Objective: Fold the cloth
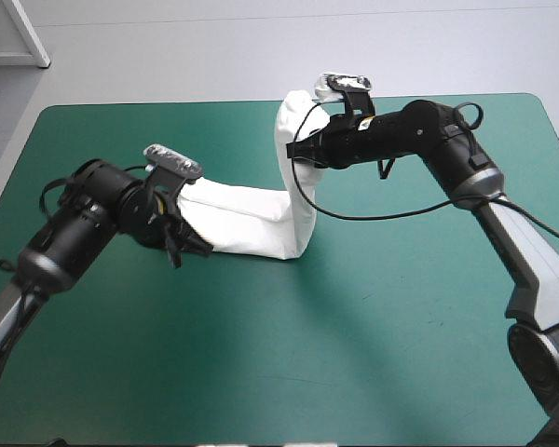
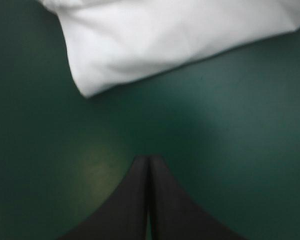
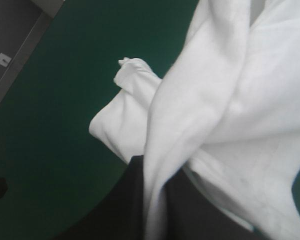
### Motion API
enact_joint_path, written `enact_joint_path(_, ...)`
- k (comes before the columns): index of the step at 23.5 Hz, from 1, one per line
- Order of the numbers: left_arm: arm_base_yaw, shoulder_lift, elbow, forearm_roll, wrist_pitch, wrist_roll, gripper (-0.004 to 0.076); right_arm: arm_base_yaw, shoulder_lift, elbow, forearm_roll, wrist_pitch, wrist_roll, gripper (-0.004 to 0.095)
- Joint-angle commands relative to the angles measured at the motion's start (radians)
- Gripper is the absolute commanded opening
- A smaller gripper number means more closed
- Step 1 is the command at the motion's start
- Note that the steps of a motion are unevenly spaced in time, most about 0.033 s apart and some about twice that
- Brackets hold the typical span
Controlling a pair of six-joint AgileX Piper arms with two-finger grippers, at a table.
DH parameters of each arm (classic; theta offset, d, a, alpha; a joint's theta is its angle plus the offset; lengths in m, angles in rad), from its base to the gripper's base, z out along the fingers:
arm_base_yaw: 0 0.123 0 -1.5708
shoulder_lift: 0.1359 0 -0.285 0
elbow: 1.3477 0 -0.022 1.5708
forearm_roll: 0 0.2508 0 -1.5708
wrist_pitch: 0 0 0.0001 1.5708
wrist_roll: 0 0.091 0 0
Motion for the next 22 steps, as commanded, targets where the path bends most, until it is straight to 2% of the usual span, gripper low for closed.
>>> enact_joint_path(1, -0.002, -0.176, 0.143, 0.000, 0.051, -0.060, -0.0010, 0.082, 0.038, -0.118, 0.078, -0.062, -0.022, -0.0008)
enact_joint_path(7, -0.002, -0.421, 0.347, -0.064, 0.051, -0.119, -0.0010, 0.219, 0.286, -0.399, 0.080, -0.060, -0.020, -0.0008)
enact_joint_path(11, -0.002, -0.543, 0.423, -0.074, 0.051, -0.153, -0.0010, 0.283, 0.469, -0.620, 0.094, -0.050, -0.016, -0.0006)
enact_joint_path(12, -0.002, -0.591, 0.448, -0.078, 0.051, -0.155, -0.0010, 0.302, 0.554, -0.745, 0.102, -0.030, -0.012, 0.0064)
enact_joint_path(13, -0.002, -0.605, 0.453, -0.080, 0.051, -0.155, -0.0010, 0.307, 0.583, -0.784, 0.102, -0.020, -0.012, 0.0126)
enact_joint_path(15, -0.002, -0.632, 0.459, -0.084, 0.051, -0.155, -0.0010, 0.311, 0.656, -0.898, 0.079, 0.000, 0.016, 0.0579)
enact_joint_path(16, -0.002, -0.632, 0.459, -0.084, 0.051, -0.155, -0.0010, 0.311, 0.658, -0.910, 0.051, 0.000, 0.030, 0.0714)
enact_joint_path(17, -0.002, -0.632, 0.460, -0.084, 0.051, -0.155, -0.0010, 0.307, 0.653, -0.920, 0.008, 0.011, 0.049, 0.0807)
enact_joint_path(18, -0.002, -0.630, 0.464, -0.084, 0.051, -0.155, -0.0010, 0.300, 0.651, -0.936, -0.024, 0.033, 0.072, 0.0804)
enact_joint_path(19, -0.002, -0.630, 0.466, -0.084, 0.051, -0.149, -0.0010, 0.283, 0.642, -0.966, -0.079, 0.087, 0.131, 0.0764)
enact_joint_path(22, -0.002, -0.630, 0.466, -0.078, 0.051, -0.137, -0.0010, 0.234, 0.632, -1.030, -0.145, 0.245, 0.199, 0.0650)
